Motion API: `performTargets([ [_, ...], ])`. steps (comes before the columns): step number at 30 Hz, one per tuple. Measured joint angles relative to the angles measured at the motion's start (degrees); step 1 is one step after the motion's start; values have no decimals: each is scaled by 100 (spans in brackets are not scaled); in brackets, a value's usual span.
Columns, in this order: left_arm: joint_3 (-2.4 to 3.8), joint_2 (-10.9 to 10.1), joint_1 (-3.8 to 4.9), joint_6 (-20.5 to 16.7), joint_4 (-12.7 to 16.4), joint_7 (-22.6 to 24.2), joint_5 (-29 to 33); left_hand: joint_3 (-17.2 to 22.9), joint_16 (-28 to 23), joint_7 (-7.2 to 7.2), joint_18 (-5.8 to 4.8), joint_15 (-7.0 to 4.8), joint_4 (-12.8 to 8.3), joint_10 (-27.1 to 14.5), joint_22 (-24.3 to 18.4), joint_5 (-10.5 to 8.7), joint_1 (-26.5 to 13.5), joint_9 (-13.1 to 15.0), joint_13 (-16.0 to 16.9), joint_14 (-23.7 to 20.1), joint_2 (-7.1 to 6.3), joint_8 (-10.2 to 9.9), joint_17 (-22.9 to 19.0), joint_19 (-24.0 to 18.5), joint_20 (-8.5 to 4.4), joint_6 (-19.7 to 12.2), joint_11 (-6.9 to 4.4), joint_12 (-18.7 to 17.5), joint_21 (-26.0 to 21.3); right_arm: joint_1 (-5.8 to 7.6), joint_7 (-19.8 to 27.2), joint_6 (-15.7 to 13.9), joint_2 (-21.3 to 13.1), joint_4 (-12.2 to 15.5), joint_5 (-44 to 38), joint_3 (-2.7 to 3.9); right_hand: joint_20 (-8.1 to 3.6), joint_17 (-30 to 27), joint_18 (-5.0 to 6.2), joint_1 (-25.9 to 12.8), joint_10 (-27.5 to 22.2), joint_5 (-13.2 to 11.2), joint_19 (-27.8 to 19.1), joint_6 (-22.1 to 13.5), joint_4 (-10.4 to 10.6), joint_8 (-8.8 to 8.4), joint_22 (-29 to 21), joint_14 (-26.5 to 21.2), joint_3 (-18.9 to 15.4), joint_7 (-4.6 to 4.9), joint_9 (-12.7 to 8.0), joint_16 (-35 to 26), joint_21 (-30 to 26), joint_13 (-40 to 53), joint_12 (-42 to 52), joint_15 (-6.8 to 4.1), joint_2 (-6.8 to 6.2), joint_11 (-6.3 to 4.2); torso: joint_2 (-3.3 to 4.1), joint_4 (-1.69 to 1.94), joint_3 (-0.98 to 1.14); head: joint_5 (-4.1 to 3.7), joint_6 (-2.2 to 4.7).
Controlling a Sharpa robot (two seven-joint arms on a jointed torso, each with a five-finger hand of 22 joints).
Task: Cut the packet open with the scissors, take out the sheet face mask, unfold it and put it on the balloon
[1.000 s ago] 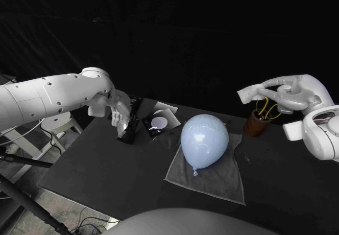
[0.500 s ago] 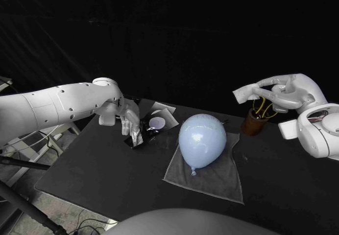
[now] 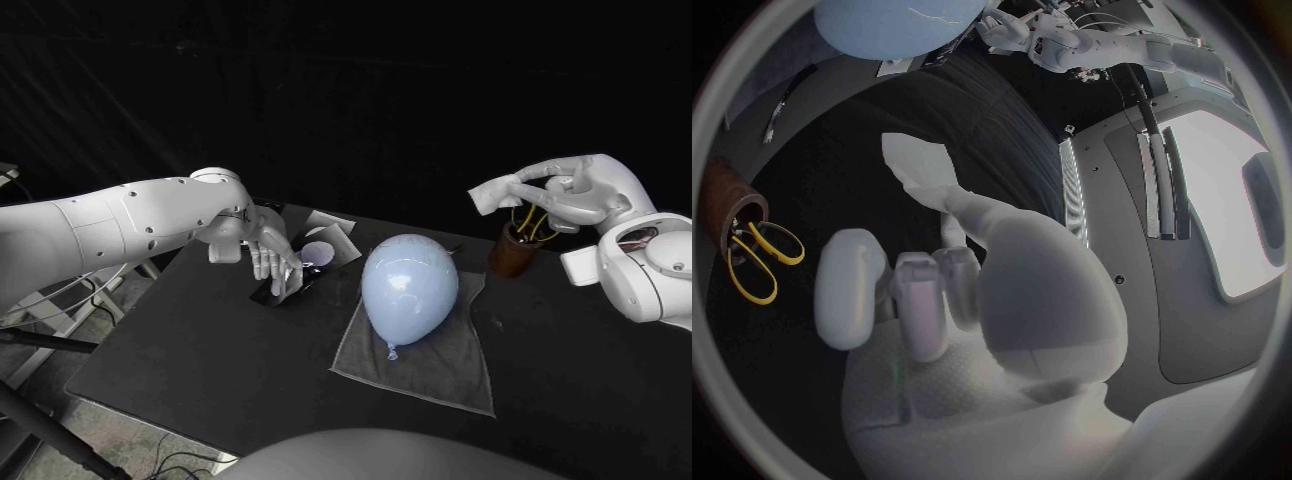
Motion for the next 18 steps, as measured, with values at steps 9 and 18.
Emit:
performTargets([
  [9,0,8,-6,-44,-9,0,19,-3288,189,50,-1,50,652,-208,-282,-222,938,-50,88,-152,571,-2,-37,192,6,-6,28,276,-360,-10,-8,6,-3,-9,-1,-2,0,0,0,0,0,0,0,-12,0,-5,0,-1,0,5,-8,11,-2,-5,0,1,0,0,-2,0,-1,-68,17],
  [18,0,-3,-8,-70,-22,6,19,-3558,233,68,-1,50,668,-230,-320,-222,1104,-55,95,-174,602,24,-45,213,26,-24,28,298,-407,-14,-15,7,-6,-14,-2,-4,0,-4,0,0,0,-4,0,2,1,13,-5,-2,0,22,-7,10,-2,-3,-1,1,0,0,-2,2,-4,-103,32],
])
